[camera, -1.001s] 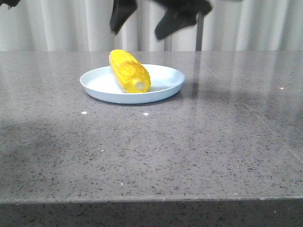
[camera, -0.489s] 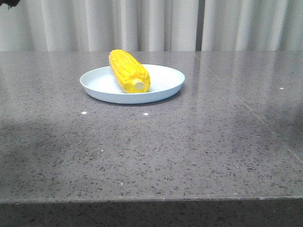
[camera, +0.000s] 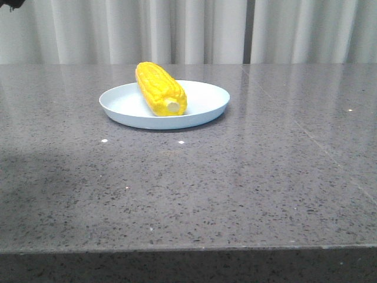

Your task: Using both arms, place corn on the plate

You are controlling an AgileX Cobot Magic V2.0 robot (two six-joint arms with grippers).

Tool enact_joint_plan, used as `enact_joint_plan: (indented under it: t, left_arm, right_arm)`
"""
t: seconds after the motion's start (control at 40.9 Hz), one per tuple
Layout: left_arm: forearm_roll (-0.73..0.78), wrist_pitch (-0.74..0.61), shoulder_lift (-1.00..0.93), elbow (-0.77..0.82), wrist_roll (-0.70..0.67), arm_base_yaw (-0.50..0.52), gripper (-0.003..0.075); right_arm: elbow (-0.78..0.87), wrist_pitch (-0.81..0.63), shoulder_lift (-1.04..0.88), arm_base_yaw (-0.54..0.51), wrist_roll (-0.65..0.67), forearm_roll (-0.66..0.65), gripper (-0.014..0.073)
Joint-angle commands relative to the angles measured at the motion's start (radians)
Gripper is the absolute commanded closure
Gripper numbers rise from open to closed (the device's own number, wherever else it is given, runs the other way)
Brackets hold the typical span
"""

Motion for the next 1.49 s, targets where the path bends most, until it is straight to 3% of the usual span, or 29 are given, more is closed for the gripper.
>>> enact_joint_plan:
  t: [0.0, 0.073, 0.147, 0.391, 0.537, 1.221, 1.343, 1.466]
  left_arm:
    - [-0.024, -0.064, -0.014, -0.028, -0.004, -0.007, 0.0301]
    - [-0.024, -0.064, -0.014, -0.028, -0.004, -0.007, 0.0312]
    - [-0.02, -0.062, -0.014, -0.028, -0.004, -0.007, 0.0381]
    - [0.062, -0.065, -0.014, -0.028, -0.004, -0.007, 0.0729]
    - [0.081, -0.084, -0.014, -0.028, -0.004, -0.007, 0.0741]
    - [0.076, -0.101, -0.015, -0.022, -0.004, -0.017, 0.0741]
    - [0.139, -0.15, -0.094, 0.04, 0.003, 0.012, 0.0741]
    - [0.168, -0.293, -0.224, 0.178, 0.003, 0.106, 0.0741]
  right_arm:
    - [-0.018, -0.052, -0.02, -0.005, -0.002, -0.024, -0.0042]
    - [-0.018, -0.048, -0.022, -0.005, -0.002, -0.024, -0.0033]
    - [-0.018, -0.045, -0.022, -0.005, -0.002, -0.024, 0.0025]
    - [-0.018, -0.041, -0.022, -0.005, -0.002, -0.024, 0.0444]
    - [-0.018, -0.041, -0.022, -0.005, -0.002, -0.024, 0.0662]
    - [-0.018, -0.031, -0.022, -0.005, -0.002, -0.022, 0.0662]
    - [-0.018, -0.031, -0.022, -0.005, -0.002, -0.022, 0.0662]
    - [-0.018, -0.031, -0.022, -0.005, -0.002, -0.022, 0.0662]
